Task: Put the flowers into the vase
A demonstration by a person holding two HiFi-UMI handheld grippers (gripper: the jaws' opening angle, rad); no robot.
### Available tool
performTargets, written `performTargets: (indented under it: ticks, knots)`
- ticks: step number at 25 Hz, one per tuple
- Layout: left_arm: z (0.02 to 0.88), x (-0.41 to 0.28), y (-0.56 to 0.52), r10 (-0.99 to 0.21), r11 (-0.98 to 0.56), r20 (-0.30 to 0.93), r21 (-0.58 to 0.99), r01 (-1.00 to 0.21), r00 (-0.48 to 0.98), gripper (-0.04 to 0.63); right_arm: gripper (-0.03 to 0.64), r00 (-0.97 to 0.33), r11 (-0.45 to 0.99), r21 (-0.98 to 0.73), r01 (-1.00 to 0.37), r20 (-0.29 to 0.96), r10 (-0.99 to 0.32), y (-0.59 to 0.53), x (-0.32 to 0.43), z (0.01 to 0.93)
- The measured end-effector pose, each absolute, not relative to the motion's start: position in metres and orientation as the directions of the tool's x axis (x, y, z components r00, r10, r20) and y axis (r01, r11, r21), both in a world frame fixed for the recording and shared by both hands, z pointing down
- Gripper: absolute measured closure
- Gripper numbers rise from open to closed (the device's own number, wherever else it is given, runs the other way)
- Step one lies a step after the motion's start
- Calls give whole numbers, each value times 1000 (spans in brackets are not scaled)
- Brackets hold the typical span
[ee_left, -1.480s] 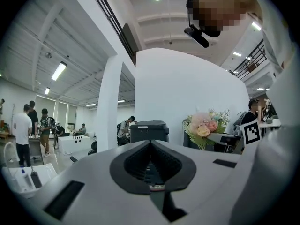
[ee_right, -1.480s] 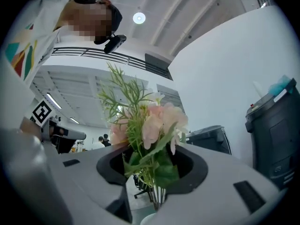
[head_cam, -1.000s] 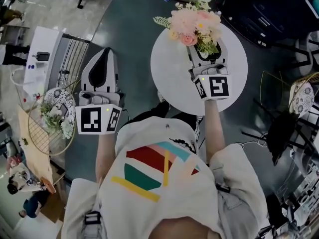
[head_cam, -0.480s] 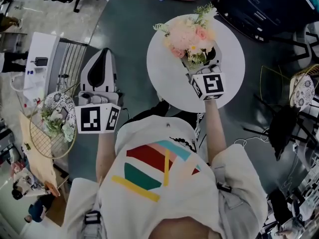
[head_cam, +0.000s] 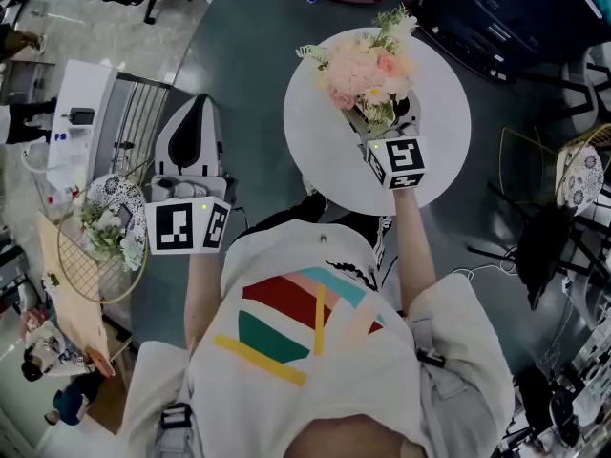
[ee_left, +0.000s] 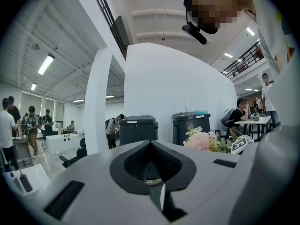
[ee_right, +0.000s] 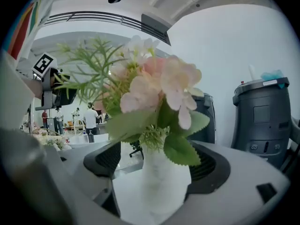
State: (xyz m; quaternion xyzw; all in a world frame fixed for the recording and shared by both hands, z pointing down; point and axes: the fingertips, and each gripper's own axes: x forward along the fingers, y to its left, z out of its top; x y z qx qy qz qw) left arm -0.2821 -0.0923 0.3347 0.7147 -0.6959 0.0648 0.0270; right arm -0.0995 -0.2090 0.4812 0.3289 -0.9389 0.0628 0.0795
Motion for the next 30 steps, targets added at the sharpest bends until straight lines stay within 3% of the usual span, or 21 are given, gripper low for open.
performTargets:
  ticks: [22,26,28,30]
  knots:
    - [320,-284,-85,-998,11,67,-24,-1000,-13,588,196,-807,810,-219,-544,399,-435,-145,-67,531]
    - [313,-275,-84,-999,34,36,-11,-999,-35,589,199,-776,759,-252,-601,412,-478,-140,-34,516]
    - [309,-268,-84,-999,39,23,-4,-999,-39,589,220,-765,744,-253,-619,409,-497,-139,-19,505]
    - [307,-259,-84,-999,43,12,5,-999,-43,588,316,-761,738,-249,-627,396,-513,-142,-7,490]
